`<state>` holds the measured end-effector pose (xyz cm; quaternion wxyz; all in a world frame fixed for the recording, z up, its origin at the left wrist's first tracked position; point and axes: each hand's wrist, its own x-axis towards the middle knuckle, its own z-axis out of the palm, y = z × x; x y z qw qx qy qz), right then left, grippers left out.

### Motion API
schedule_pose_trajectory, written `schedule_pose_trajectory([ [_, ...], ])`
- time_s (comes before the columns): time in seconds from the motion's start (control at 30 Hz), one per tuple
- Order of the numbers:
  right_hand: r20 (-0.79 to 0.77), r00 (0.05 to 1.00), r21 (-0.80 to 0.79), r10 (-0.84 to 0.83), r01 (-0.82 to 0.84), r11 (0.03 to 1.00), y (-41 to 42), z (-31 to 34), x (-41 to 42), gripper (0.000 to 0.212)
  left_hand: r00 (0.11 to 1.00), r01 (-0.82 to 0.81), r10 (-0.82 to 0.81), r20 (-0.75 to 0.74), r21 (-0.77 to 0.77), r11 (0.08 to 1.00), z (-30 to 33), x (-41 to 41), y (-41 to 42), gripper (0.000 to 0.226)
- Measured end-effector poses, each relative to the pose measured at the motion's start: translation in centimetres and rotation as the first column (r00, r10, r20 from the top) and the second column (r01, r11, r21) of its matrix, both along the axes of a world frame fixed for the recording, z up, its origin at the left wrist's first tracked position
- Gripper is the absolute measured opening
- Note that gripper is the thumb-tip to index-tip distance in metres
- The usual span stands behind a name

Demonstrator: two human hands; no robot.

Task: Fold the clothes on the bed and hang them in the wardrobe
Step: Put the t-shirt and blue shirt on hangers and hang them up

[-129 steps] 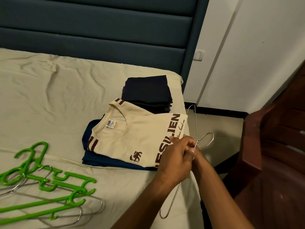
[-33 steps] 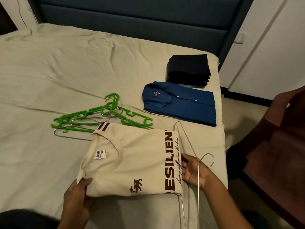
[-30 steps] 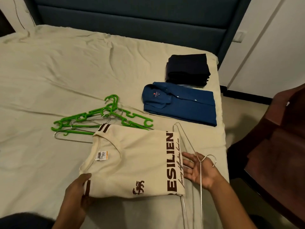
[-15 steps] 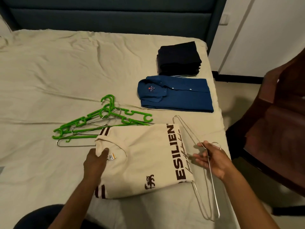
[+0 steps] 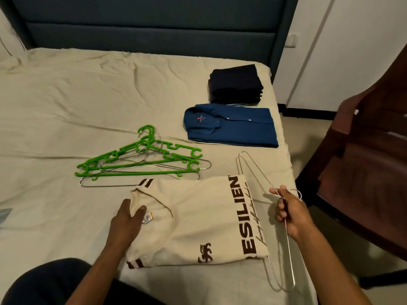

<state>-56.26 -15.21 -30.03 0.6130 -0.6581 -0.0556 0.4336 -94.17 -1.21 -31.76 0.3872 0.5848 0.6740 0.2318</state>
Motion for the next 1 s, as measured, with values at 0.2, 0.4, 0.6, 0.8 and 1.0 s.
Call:
schedule_pose_trajectory([
  [0.2, 0.009, 0.999, -0.067, 0.032, -0.031, 0.997, 0.6, -0.1, -0.3, 0.031, 0.989, -0.149, 0.15, -0.006, 0.044, 0.988, 0.8, 0.0, 1.0, 0.024],
  [0.4, 0.632, 0.746, -0.459, 0.21, 0.142, 0.877, 1.6, 0.0, 2.5, 0.029, 0.99, 0.057, 0.007, -0.143, 0.436, 0.898, 1.2, 0.7, 8.4, 0.014],
  [0.6, 0.827, 0.348, -0.496, 0.441, 0.084, 0.864, 5.0, 0.1, 0.7, 0.028, 0.8, 0.426, -0.171, -0.574, 0.345, 0.836, 0.2, 4.1, 17.7, 0.04],
  [0.8, 0.851, 0.238, -0.463, 0.468, -0.082, 0.883, 8.8, -0.4, -3.1, 0.022, 0.456, 0.626, -0.283, -0.844, 0.078, 0.776, 0.8, 6.4, 21.9, 0.036],
  [1.0, 0.847, 0.212, -0.453, 0.487, -0.191, 0.871, 11.6, -0.4, -4.4, 0.024, 0.517, 0.722, -0.244, -0.82, 0.264, 0.64, 1.5, 6.6, 23.0, 0.019],
])
